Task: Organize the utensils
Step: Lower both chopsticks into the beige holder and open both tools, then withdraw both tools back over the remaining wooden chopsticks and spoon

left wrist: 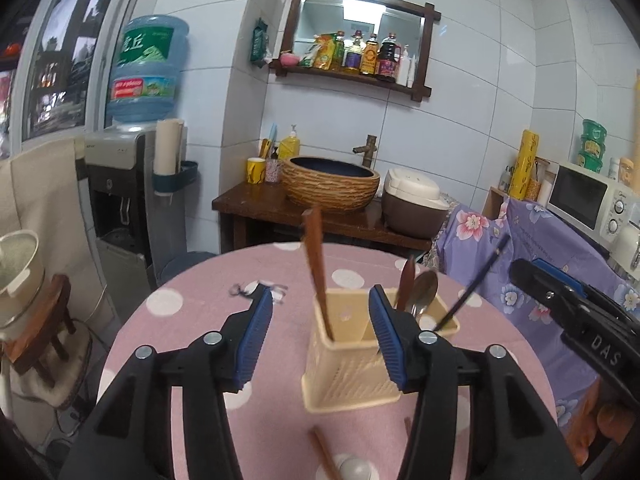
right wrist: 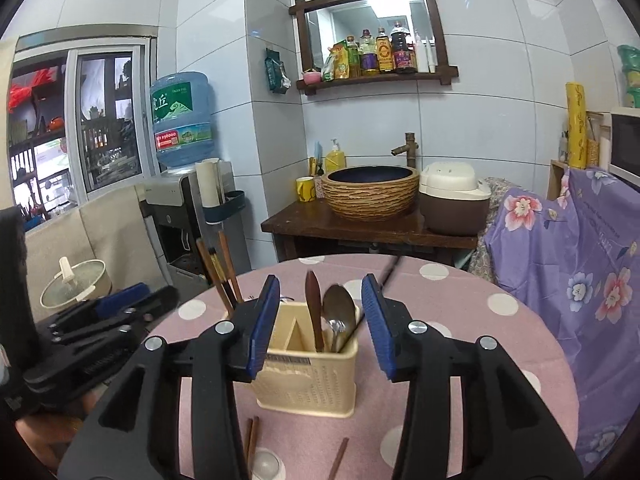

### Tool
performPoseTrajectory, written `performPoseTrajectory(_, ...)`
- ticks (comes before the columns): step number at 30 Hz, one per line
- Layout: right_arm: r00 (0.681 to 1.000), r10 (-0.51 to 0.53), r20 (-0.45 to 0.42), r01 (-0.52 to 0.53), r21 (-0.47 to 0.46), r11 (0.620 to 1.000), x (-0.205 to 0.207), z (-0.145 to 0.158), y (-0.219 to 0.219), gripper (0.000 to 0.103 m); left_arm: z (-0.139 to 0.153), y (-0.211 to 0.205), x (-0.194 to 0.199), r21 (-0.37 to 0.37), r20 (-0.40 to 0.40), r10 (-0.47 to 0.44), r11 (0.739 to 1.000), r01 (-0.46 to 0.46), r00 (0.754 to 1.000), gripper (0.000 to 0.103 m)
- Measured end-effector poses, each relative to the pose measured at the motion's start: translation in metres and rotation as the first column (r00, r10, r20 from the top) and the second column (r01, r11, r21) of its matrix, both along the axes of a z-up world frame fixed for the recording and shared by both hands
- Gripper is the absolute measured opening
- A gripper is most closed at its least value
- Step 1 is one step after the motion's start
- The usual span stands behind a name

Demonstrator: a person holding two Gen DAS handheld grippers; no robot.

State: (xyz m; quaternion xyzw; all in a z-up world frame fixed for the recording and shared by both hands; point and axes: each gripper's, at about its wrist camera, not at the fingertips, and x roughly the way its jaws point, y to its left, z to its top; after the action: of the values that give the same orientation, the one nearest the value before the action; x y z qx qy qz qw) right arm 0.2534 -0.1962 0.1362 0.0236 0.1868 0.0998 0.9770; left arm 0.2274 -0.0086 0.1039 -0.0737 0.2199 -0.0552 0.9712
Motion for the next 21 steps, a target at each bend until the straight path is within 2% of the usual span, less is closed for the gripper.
performPoseTrajectory(5, 0.996, -0.043, -0.080, 0.039, -0.054, 0.998, -0.022, -0.039, -0.005, 0.044, -0.040, 0.016, -0.020, -0.015, -0.123, 0.006, 1.000, -0.008, 0.992, 0.054)
performPoseTrajectory(8, 0.985, -0.053, -0.161, 0.043, -0.071, 0.997, -0.031, -0.072, -0.007, 0.044, -0.068, 0.020, -0.028, -0.019, -0.195, 0.002, 1.000, -0.005, 0.981, 0.054)
performPoseTrajectory(12, 0.967, -0.065, -0.246, 0.044, -0.090, 0.995, -0.041, -0.110, -0.007, 0.044, -0.099, 0.023, -0.040, -0.037, -0.260, 0.005, 0.999, -0.015, 0.966, 0.054)
performPoseTrajectory(15, 0.949, -0.047, -0.312, 0.021, -0.088, 0.996, -0.045, -0.134, -0.002, 0.044, -0.116, 0.018, -0.045, -0.016, -0.297, 0.000, 1.000, -0.005, 0.955, 0.054)
performPoseTrajectory(21, 0.907, -0.034, -0.420, -0.011, -0.106, 0.994, -0.051, -0.178, 0.017, 0.044, -0.140, 0.009, -0.051, -0.026, -0.358, -0.031, 0.999, 0.023, 0.933, 0.051)
